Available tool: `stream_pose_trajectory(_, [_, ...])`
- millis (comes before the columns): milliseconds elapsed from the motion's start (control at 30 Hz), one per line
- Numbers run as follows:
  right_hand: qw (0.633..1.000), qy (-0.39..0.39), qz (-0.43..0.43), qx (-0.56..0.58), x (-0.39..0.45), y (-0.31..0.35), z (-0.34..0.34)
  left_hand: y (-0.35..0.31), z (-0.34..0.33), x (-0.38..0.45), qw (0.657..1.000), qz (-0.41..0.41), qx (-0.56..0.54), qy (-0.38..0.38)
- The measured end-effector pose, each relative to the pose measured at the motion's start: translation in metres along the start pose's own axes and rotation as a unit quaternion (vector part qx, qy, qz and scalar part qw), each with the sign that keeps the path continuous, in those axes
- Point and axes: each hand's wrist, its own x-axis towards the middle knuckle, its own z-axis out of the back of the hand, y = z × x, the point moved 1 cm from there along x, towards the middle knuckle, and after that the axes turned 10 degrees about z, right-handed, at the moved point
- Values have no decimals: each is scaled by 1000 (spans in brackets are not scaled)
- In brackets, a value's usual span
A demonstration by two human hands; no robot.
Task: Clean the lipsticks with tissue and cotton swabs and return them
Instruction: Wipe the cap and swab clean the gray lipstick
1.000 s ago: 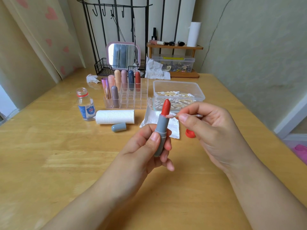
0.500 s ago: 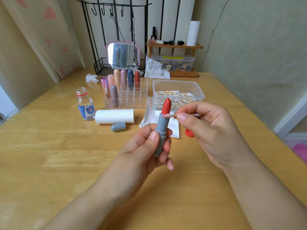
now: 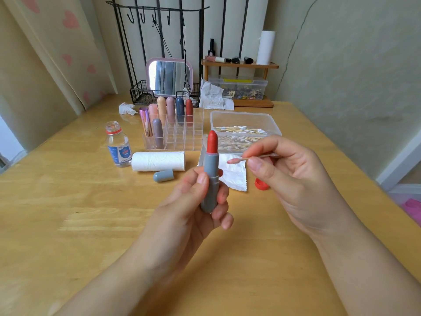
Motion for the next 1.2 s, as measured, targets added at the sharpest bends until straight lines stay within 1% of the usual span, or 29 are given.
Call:
stream_pose_trajectory(233, [1000, -3, 13, -7, 0, -3, 0, -1, 0, -3, 999, -12, 43, 8])
stream_pose_trajectory(433, [1000, -24, -13, -10, 1, 0, -2, 0, 0, -4, 996, -18, 82, 7])
stream_pose_trajectory(767, [999, -27, -19, -28, 1, 1, -5, 1, 0, -3, 997, -16, 75, 12])
stream_pose_trajectory(967, [999, -36, -31, -16, 1, -2, -1, 1, -1, -4, 998, -15, 67, 13])
stream_pose_trajectory(1200, [999, -19, -24, -16, 0, 0, -4, 2, 0, -4, 998, -9, 64, 22])
